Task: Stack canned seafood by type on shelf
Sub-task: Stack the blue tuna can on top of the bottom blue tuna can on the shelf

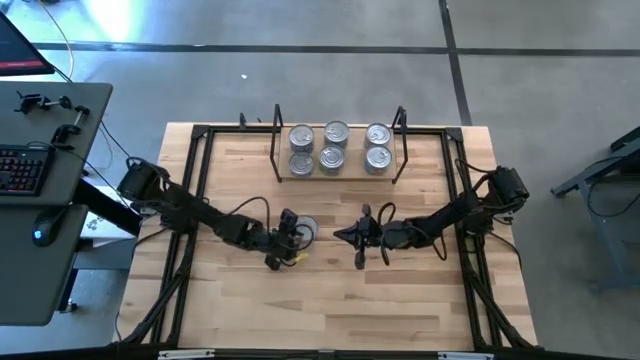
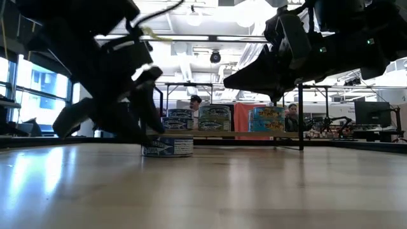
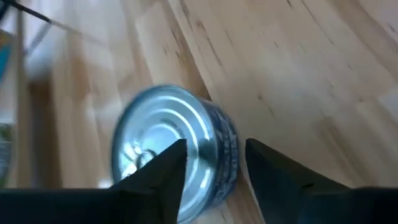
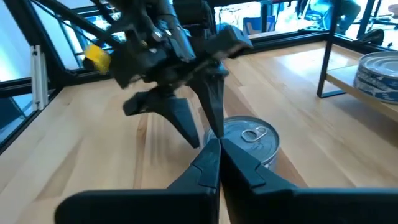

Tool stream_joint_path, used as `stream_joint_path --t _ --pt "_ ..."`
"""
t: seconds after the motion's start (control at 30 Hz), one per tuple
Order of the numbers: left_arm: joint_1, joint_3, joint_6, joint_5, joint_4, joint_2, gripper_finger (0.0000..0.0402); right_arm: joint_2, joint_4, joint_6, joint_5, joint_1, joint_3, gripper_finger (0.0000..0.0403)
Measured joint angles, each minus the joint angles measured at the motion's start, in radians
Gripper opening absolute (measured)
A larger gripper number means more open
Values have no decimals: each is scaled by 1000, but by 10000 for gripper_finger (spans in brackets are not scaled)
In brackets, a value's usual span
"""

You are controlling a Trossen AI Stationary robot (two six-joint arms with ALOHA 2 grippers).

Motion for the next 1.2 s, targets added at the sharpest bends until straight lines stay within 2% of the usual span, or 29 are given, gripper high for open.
stream_joint_path --t 0.2,0.37,0.5,0.63,0.77,0.9,1.0,1.2 --pt "40 4 -11 54 21 30 80 0 -6 -50 -22 0 0 6" --pt "47 3 -51 76 71 34 10 0 -34 -170 -43 0 17 52" --pt "47 3 -77 95 122 38 9 1 -169 -309 -60 -2 85 120" --pt "47 29 -108 102 91 39 2 19 -344 -512 -57 -3 166 188" --pt "55 39 -139 115 19 13 1 57 -433 -692 -55 -11 224 234" --pt "85 39 -191 198 -33 -43 1 99 -472 -795 -54 -34 255 247" --pt "109 40 -201 272 -24 -77 1 131 -473 -873 -48 -49 272 248" --pt "161 40 -209 348 14 -100 0 172 -449 -955 -22 -71 290 248"
